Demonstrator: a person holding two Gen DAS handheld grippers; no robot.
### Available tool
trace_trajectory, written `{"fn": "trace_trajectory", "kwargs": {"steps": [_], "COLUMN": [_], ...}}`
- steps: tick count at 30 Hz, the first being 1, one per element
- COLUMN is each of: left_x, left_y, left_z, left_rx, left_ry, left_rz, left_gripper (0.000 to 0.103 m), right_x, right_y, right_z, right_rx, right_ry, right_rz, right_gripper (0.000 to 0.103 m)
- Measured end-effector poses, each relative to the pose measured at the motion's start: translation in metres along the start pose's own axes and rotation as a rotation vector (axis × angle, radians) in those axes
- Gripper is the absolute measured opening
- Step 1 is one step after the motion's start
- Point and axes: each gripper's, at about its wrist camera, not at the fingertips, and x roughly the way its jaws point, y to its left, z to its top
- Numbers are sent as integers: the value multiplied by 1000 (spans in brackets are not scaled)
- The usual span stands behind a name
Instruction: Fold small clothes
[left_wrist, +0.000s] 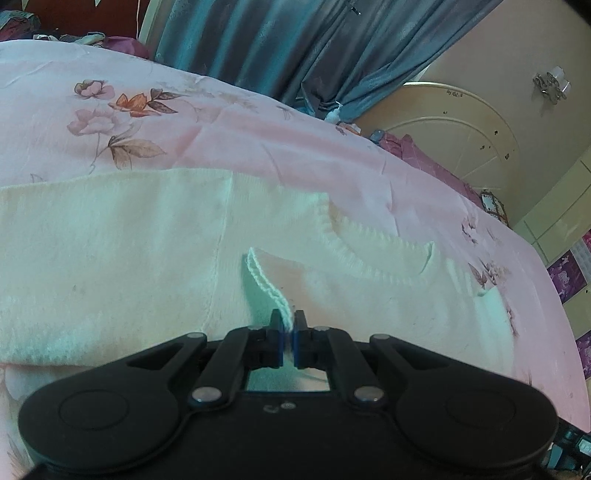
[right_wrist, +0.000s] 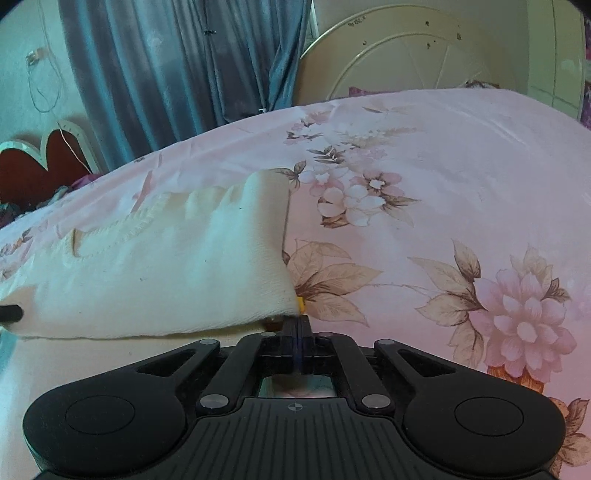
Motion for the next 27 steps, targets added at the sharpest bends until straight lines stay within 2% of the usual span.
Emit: {"fn": "trace_trajectory", "kwargs": {"steps": [5, 11, 15, 16, 18, 19, 20, 21, 22, 23, 24, 27], "left_x": [-4, -5, -4, -4, -3, -3, -2, -1, 0, 0, 0, -1], "left_y": [3, 10, 16, 18, 22, 24, 25, 25, 26, 25, 26, 27], "left_z": [4, 13, 15, 15, 15, 15, 15, 15, 15, 15, 15, 14], "left_rx": [-7, -1, -7, -7, -11, -13, -14, -15, -14, -13, -13, -12], "left_ry": [-43, -37, -35, -34, -31, -27, -23, -21, -19, -18, -20, -37], "left_rz": [11, 0, 10, 12, 15, 14, 13, 13, 12, 12, 11, 31], "left_gripper": [4, 4, 4, 4, 4, 4, 4, 4, 4, 4, 4, 4], "right_x": [-5, -14, -7, -5, -2, -2, -1, 0, 1, 1, 2, 7], "right_y": [-7, 8, 17, 18, 19, 19, 19, 18, 18, 18, 19, 18], "right_z": [2, -3, -6, -5, -2, -1, 1, 2, 2, 3, 3, -2], "right_rx": [20, -10, -30, -30, -37, -40, -44, -49, -49, -50, -51, -73], "right_ry": [-7, 14, 10, 8, -4, -17, -22, -21, -14, -5, 1, 5], "right_rz": [-3, 68, 51, 47, 27, 21, 26, 40, 58, 68, 61, 30], "right_gripper": [0, 0, 2, 5, 20, 38, 51, 50, 43, 12, 7, 5]}}
